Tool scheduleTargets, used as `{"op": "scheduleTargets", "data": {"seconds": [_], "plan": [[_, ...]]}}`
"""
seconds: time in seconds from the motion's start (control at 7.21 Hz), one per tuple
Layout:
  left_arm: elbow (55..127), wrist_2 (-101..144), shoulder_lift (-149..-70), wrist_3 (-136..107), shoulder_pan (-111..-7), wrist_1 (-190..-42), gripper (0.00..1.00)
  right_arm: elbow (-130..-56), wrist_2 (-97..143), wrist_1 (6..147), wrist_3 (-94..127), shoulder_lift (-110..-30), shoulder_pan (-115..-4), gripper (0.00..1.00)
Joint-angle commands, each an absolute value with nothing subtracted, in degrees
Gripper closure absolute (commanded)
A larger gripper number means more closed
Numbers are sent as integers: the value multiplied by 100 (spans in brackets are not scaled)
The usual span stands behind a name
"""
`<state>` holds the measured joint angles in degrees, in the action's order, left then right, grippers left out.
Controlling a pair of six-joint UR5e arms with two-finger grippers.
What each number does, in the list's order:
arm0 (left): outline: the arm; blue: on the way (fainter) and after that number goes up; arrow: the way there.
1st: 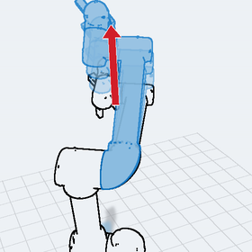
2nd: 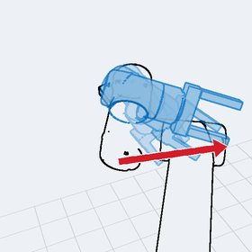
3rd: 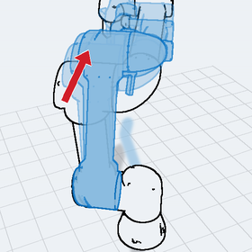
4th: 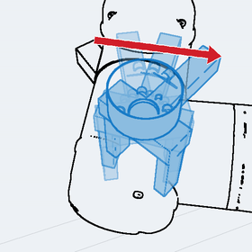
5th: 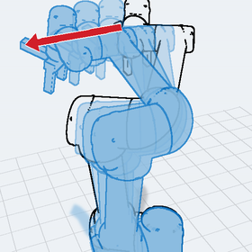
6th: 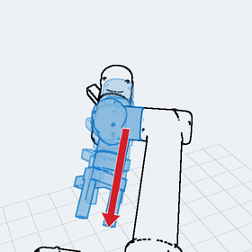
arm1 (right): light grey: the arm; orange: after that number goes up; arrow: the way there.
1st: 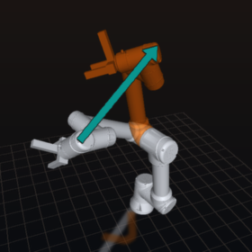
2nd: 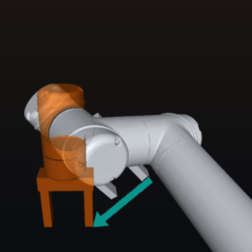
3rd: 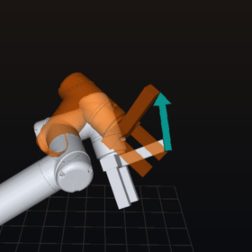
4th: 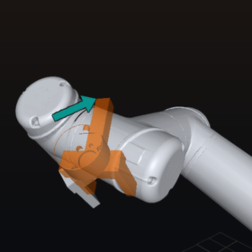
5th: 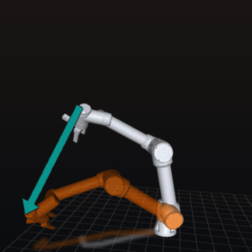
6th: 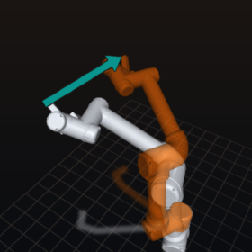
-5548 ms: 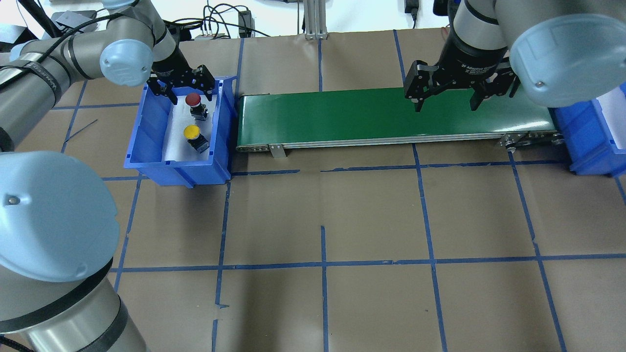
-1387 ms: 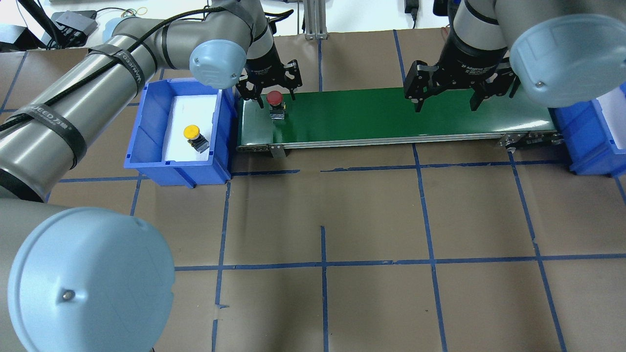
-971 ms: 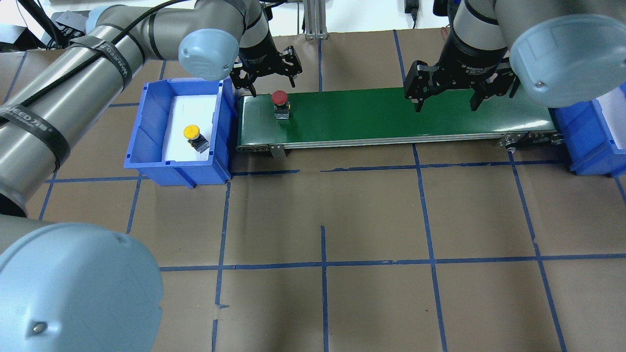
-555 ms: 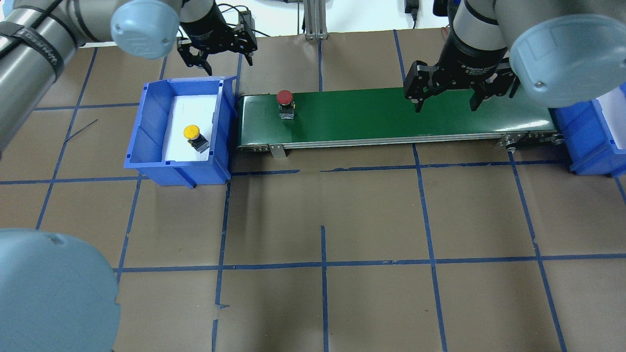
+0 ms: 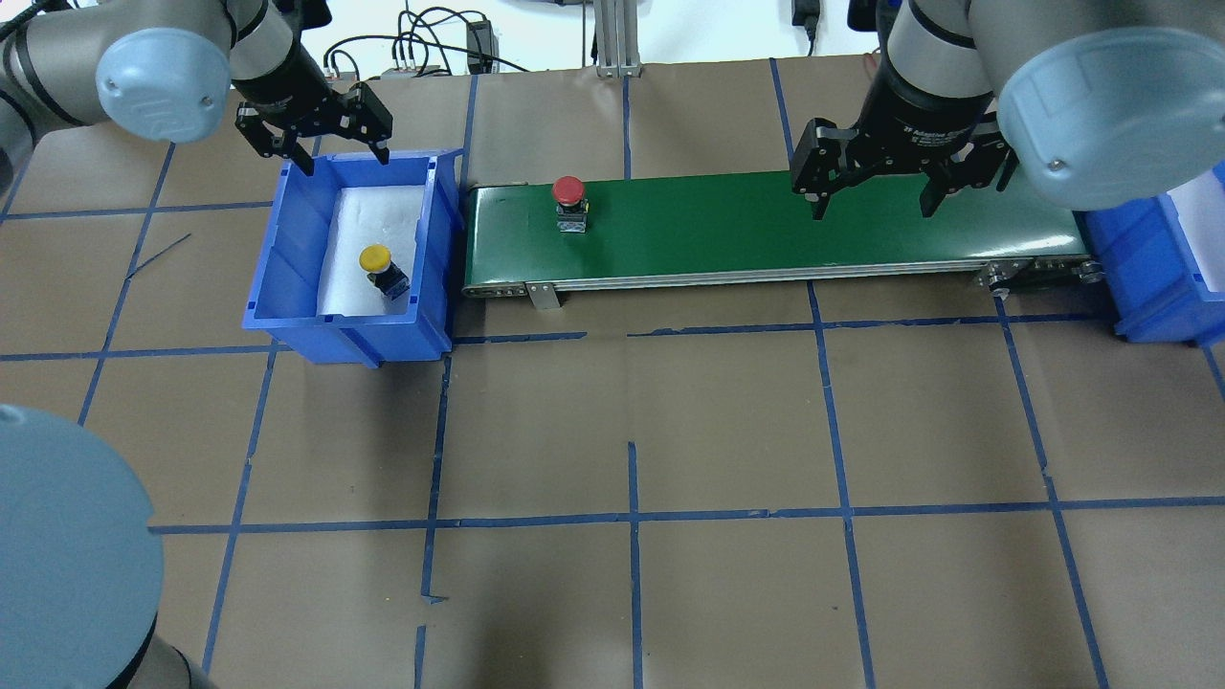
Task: Transport two buttons from left to right
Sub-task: 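Move the left gripper back over the yellow push-button in the bin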
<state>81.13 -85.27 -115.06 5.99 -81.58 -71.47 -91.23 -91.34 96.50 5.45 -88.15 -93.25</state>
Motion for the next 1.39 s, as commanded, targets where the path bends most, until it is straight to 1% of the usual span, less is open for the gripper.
{"op": "scheduleTargets", "data": {"seconds": [0.0, 0.28, 1.25], "plan": [[8629, -8534, -11461, 599, -8095, -6926, 10, -9123, -9132, 9650, 545, -8815, -9325, 0], [8928, -8482, -11400, -6, -8095, -6917, 11, -9123, -9132, 9650, 536, -8815, -9325, 0], [9448, -8517, -11434, -220, -8191, -6487, 12, -9132, -9141, 9642, 545, -8815, -9325, 0]]}}
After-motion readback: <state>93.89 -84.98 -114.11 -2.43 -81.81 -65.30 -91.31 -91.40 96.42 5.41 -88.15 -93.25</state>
